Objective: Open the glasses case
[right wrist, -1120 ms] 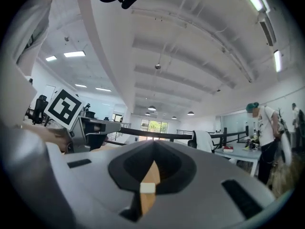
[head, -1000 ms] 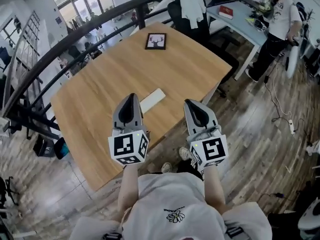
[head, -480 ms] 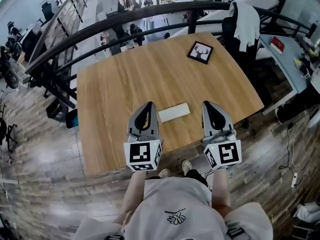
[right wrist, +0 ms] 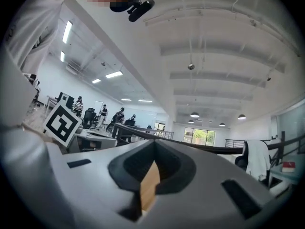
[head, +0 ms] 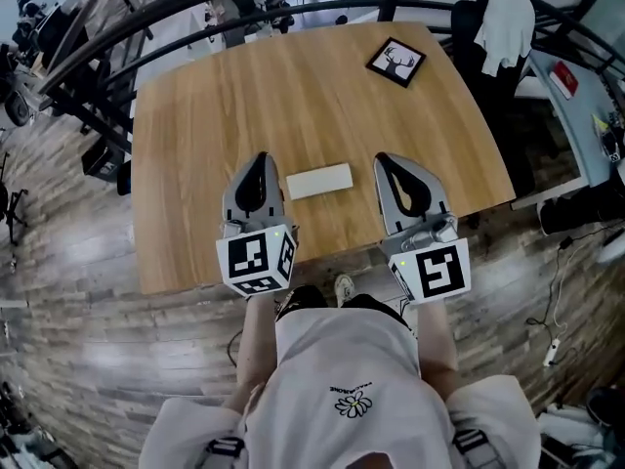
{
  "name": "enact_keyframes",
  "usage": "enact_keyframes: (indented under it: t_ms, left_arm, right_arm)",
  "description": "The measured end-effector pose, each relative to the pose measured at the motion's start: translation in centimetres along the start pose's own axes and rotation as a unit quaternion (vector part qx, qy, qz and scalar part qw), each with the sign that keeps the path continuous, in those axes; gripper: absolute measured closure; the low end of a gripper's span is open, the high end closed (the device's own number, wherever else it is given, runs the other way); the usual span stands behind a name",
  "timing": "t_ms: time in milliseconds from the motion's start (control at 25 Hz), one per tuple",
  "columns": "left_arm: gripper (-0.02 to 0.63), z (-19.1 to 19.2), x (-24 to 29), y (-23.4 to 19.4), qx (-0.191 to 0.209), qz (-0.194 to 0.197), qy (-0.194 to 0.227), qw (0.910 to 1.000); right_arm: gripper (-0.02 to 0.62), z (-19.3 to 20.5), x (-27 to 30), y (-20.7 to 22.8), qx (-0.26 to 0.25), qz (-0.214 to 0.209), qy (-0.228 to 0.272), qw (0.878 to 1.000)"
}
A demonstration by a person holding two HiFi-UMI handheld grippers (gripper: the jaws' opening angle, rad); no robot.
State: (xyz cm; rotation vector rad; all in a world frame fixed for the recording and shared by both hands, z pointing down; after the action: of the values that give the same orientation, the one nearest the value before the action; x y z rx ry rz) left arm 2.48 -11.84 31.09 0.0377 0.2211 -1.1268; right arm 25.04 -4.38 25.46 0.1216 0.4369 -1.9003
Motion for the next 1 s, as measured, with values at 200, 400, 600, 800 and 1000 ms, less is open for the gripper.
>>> enact_keyframes:
  t_ms: [200,400,600,800,1000]
  left_arm:
    - [0.586,1.6,0.0,0.4,0.015,-0.021,-0.02,0.9995]
    - [0.578,4.3,0.5,-0.3,0.028,-0.022,-0.064,0.9973]
    - [0.47,8.6,0.0,-0.6,-0.018,0.004,-0.135,0.9907]
    - [0.445,12.6,-0.3,-0.5,-0.041,0.014,-0.201,0.9787]
    - [0.427,16.2,-0.5,-0.4,-0.058,0.037,-0.286,0.9558]
  right_arm:
    - [0.589,0.4,0.4,1.4,0.03,-0.027,-0.004,0.999]
    - [0.589,1.4,1.0,1.9,0.011,-0.055,-0.018,0.998]
    - [0.588,3.6,1.8,1.3,0.001,-0.12,-0.057,0.991]
    - [0.503,6.1,3.2,1.0,-0.011,-0.19,-0.091,0.978]
    - [0.394,9.1,4.3,0.8,-0.028,-0.255,-0.142,0.956]
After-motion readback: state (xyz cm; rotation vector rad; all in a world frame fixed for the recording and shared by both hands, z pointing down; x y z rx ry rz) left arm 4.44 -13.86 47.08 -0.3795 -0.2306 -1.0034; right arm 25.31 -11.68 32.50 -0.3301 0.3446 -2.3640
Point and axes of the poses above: the fingertips, and each gripper's own axes: x forward along the fingers, y to its right, z out of its underside, the point moved 9 cm from there along -x, backward along the fingers, and after that the axes turned 11 degrees about y, right-handed, at the moved point
